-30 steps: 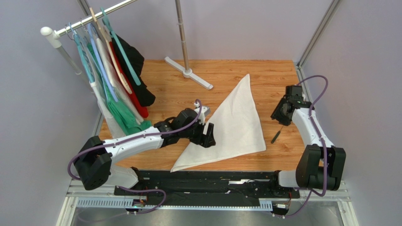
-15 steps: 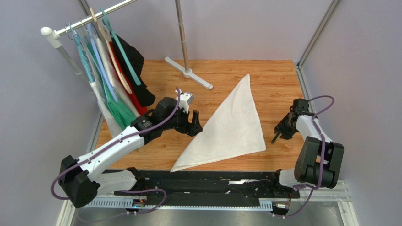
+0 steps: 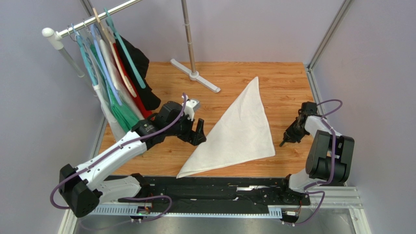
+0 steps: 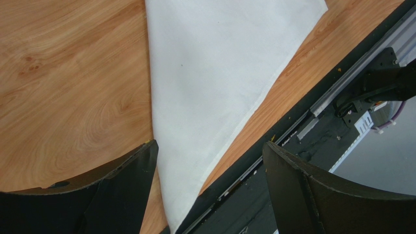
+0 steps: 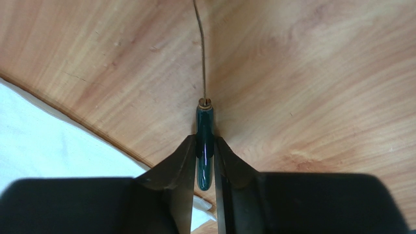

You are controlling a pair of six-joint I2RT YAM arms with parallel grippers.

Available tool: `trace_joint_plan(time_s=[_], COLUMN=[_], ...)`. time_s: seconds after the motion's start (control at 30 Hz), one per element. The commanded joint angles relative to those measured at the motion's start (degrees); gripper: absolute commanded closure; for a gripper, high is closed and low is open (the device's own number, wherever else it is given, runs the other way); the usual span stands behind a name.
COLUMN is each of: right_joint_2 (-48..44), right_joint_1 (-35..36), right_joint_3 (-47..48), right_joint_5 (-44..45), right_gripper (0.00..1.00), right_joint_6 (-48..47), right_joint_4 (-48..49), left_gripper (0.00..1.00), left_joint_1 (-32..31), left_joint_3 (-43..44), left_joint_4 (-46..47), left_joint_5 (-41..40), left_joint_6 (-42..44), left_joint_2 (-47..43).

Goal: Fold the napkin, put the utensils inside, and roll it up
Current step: Grab a utensil with the right arm, then place the utensil onto the napkin

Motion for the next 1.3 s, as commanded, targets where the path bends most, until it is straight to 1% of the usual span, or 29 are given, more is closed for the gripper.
trace_joint_plan(time_s=[0.0, 0.1, 0.17, 0.23, 0.37, 0.47, 0.57, 0.67, 0.7, 0.77, 0.8, 0.87, 0.9, 0.93, 0.97, 1.0, 1.1, 1.13, 1.2, 1.27], right_joint_2=[4.2, 4.0, 3.2, 0.9, -4.1, -7.0, -8.2, -8.0, -7.4, -4.8, -3.6, -0.9, 2.0, 3.8, 5.6, 9.3, 14.9, 18.3, 21.4, 24.8], right_joint_1=[0.1, 0.1, 0.1, 0.2, 0.5, 2.0, 5.1, 12.3, 17.2, 21.5, 25.7, 29.5, 33.0, 34.7, 37.5, 38.7, 42.0, 42.5, 44.3, 45.1], right_joint_3=[0.9, 0.6, 1.0, 1.7, 7.3, 10.7, 13.5, 15.0, 15.5, 17.1, 18.0, 20.8, 22.0, 23.1, 26.1, 27.5, 32.7, 33.9, 37.8, 39.8], right_joint_5=[0.0, 0.0, 0.0, 0.6, 0.8, 1.2, 0.1, 1.6, 1.3, 0.8, 1.5, 1.7, 1.8, 1.8, 1.7, 1.8, 0.7, 0.2, 0.2, 0.5], right_gripper=[0.88, 1.0, 1.0, 1.0, 1.0, 1.0, 1.0, 1.0, 1.0, 1.0, 1.0, 1.0, 1.0, 1.0, 1.0, 1.0, 1.0, 1.0, 1.0, 1.0], right_joint_6=[-0.6, -1.0, -1.4, -2.4, -3.9, -4.0, -2.7, -1.0, 0.7, 2.5, 4.3, 6.1, 7.4, 7.8, 8.2, 8.4, 9.6, 10.2, 10.7, 12.4], right_joint_4=[3.1, 2.9, 2.3, 0.3, -6.0, -10.3, -12.8, -13.7, -13.7, -13.3, -13.3, -12.9, -12.8, -12.8, -13.4, -13.9, -15.0, -15.5, -17.1, -18.4], left_gripper=[0.12, 0.12, 0.12, 0.12, 0.12, 0.12, 0.12, 0.12, 0.12, 0.12, 0.12, 0.13, 0.12, 0.13, 0.12, 0.12, 0.12, 0.12, 0.12, 0.12], left_joint_1=[1.0, 2.3, 4.0, 5.2, 7.3, 8.8, 11.0, 14.4, 15.0, 16.2, 16.3, 16.4, 16.4, 16.4, 16.4, 16.5, 16.5, 16.5, 16.5, 16.5], left_joint_3=[6.3, 7.0, 7.0, 7.1, 7.4, 7.8, 6.5, 5.7, 5.6, 5.7, 5.8, 5.7, 5.5, 5.2, 4.8, 4.6, 4.3, 4.4, 4.4, 4.3], left_joint_4=[-5.6, -7.1, -7.2, -6.8, -6.8, -6.9, -5.7, -4.5, -4.4, -4.8, -5.4, -6.0, -6.4, -6.6, -6.7, -6.7, -6.8, -6.8, -6.9, -6.9], left_joint_5=[-0.8, -2.6, -2.2, -0.1, 1.4, 1.7, 3.3, 8.4, 9.0, 8.9, 8.4, 6.2, 5.4, 3.8, 3.3, 3.0, 2.5, 2.5, 2.6, 2.5], left_joint_6=[5.3, 7.5, 7.9, 8.1, 9.3, 10.4, 9.9, 8.8, 8.7, 9.2, 9.5, 10.5, 10.7, 11.2, 11.4, 11.5, 11.6, 11.5, 11.6, 11.5], left_joint_2=[-3.2, -3.9, -3.8, -3.4, -2.8, -2.2, -2.0, -1.8, -1.8, -2.0, -2.1, -2.9, -3.2, -3.7, -4.4, -4.7, -5.1, -5.0, -5.2, -5.6])
